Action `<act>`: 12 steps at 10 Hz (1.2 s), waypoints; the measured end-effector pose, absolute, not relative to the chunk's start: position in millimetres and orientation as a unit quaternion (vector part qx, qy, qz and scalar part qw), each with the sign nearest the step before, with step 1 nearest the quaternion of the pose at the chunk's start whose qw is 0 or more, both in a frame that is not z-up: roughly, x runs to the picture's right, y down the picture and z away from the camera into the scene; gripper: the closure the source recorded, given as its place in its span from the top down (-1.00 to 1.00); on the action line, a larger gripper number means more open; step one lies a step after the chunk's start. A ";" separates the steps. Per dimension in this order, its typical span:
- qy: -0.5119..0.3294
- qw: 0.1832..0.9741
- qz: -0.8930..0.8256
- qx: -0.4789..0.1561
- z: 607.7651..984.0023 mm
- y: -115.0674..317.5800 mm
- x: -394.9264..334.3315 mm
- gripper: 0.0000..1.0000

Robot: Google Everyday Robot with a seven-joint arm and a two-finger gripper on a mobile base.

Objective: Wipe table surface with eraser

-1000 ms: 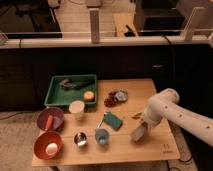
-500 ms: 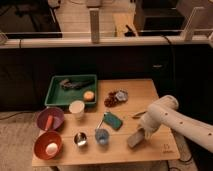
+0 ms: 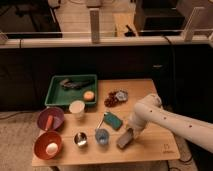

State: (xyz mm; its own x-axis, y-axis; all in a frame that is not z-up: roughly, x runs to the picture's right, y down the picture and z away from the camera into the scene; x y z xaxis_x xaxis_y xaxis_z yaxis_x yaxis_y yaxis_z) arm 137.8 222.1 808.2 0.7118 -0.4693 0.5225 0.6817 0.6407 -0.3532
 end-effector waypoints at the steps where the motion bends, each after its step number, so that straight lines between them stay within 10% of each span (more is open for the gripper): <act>1: -0.199 0.884 -0.328 -0.267 815.9 213.4 133.2 -1.00; 12: -0.167 0.923 -0.241 -0.251 831.9 172.9 239.7 -1.00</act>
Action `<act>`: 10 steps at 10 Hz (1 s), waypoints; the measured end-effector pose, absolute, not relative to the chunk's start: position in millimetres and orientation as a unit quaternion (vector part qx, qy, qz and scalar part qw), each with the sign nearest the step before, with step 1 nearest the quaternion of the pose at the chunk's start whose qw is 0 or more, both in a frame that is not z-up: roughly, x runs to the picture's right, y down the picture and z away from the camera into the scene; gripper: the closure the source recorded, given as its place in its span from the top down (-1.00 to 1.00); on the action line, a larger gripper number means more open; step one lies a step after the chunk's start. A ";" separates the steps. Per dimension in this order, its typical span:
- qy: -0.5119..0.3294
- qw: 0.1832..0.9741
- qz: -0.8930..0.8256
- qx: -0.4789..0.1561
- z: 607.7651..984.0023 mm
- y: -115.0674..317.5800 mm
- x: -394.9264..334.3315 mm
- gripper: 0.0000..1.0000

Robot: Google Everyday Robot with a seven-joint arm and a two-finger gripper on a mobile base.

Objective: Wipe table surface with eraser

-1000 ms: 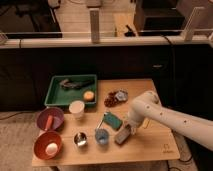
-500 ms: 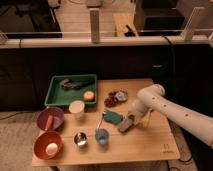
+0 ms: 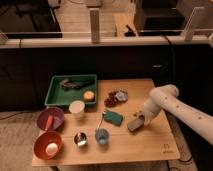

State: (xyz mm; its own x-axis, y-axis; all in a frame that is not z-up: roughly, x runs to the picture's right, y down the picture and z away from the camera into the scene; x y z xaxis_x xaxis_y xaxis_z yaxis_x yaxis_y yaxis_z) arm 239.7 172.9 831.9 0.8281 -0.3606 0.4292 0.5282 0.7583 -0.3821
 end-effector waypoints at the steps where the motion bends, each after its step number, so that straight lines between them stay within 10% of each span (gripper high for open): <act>1: -0.162 0.922 -0.239 -0.257 818.8 183.9 252.3 -1.00; 10: -0.226 0.866 -0.327 -0.304 781.2 249.4 215.1 -1.00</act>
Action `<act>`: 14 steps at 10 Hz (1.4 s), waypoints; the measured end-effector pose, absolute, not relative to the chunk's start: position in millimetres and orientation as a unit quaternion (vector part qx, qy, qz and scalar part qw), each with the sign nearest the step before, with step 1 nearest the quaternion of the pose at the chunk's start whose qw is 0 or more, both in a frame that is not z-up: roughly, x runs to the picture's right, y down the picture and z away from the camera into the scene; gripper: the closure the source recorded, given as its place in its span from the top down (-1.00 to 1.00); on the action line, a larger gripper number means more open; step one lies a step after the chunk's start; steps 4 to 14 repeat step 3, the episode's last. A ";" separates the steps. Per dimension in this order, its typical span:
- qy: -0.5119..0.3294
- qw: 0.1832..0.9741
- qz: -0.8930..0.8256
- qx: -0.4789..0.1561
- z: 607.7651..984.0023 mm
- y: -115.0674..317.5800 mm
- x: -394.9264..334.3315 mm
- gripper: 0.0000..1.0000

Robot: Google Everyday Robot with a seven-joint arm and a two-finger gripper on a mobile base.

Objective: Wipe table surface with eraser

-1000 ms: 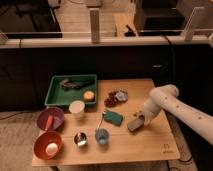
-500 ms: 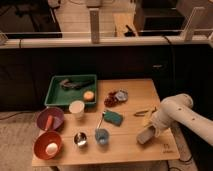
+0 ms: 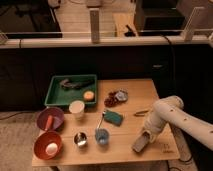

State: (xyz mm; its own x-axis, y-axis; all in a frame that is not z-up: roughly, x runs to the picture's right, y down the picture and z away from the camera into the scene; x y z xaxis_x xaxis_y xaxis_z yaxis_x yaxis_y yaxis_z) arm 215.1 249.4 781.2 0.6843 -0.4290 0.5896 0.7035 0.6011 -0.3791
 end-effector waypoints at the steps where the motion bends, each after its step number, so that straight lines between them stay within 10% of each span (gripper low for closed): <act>1: -0.239 0.860 -0.342 -0.295 782.9 246.8 197.5 -1.00; 14: -0.253 0.852 -0.362 -0.280 789.1 241.3 173.9 -1.00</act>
